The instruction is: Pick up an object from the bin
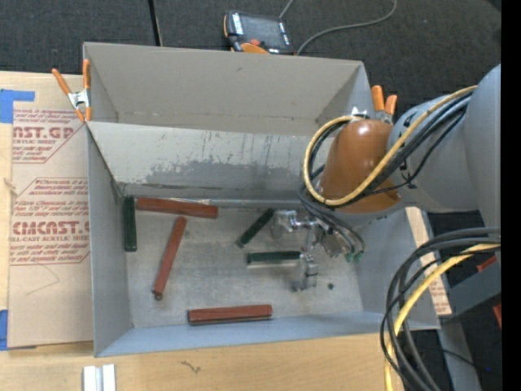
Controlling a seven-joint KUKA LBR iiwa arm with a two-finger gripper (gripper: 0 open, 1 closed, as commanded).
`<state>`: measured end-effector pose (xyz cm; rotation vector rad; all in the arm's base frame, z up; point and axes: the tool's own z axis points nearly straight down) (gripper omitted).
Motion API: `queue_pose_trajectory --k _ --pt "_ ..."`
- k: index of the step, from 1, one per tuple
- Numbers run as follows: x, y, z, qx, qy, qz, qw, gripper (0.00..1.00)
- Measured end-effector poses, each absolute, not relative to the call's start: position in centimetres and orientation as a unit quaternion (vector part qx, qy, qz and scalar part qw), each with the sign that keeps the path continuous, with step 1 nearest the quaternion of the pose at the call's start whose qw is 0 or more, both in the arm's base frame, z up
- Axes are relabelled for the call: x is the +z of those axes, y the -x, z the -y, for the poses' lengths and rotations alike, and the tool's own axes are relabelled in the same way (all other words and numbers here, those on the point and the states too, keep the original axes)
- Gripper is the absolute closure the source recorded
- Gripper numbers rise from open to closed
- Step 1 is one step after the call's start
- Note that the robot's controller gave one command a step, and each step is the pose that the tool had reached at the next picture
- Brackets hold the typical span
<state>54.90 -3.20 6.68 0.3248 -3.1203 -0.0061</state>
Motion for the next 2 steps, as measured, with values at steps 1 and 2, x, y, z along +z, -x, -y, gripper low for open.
queue_pose_trajectory --k 1,2 --pt "7.0 -55.1 3.4 0.000 -0.102 0.995 -0.001 1.00" --pt "21.6 -55.8 4.5 0.001 -0.115 0.993 -0.006 1.00"
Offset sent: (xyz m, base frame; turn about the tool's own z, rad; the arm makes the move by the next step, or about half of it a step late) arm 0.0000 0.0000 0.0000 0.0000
